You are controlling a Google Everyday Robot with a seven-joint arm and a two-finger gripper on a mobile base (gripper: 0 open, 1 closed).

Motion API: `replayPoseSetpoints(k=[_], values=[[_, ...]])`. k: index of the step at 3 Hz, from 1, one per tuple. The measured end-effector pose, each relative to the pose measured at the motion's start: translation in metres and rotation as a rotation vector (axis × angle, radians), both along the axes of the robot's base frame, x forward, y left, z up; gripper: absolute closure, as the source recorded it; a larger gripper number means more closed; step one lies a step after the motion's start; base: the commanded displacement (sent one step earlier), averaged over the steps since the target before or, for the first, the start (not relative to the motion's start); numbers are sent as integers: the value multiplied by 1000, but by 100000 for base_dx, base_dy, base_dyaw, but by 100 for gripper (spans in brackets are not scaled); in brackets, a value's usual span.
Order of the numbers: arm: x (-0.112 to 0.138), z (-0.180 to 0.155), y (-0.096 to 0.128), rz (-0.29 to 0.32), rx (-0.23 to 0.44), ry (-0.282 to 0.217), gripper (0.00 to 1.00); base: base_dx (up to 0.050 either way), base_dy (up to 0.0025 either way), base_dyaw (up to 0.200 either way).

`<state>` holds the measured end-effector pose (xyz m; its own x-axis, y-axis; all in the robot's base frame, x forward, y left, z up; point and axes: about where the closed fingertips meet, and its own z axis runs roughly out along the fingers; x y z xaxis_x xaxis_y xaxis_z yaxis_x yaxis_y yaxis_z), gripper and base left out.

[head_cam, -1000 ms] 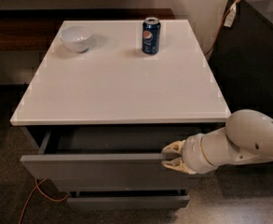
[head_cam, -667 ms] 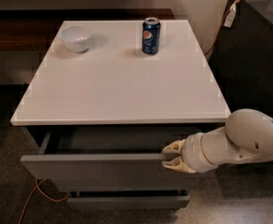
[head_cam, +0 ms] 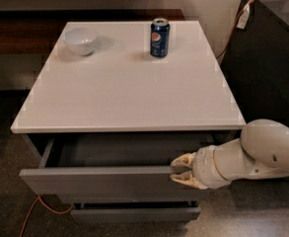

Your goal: Place pepsi can into top drawer

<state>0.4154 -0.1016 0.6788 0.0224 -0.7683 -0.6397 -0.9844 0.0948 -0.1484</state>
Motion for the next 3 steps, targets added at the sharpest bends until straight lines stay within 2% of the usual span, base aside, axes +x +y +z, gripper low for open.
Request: replayPoseSetpoints(k=[1,2,3], values=[[0,0,-2,0,0,0,100,0,0,0],[0,0,-2,0,0,0,90,0,0,0],[0,0,-2,0,0,0,65,0,0,0]])
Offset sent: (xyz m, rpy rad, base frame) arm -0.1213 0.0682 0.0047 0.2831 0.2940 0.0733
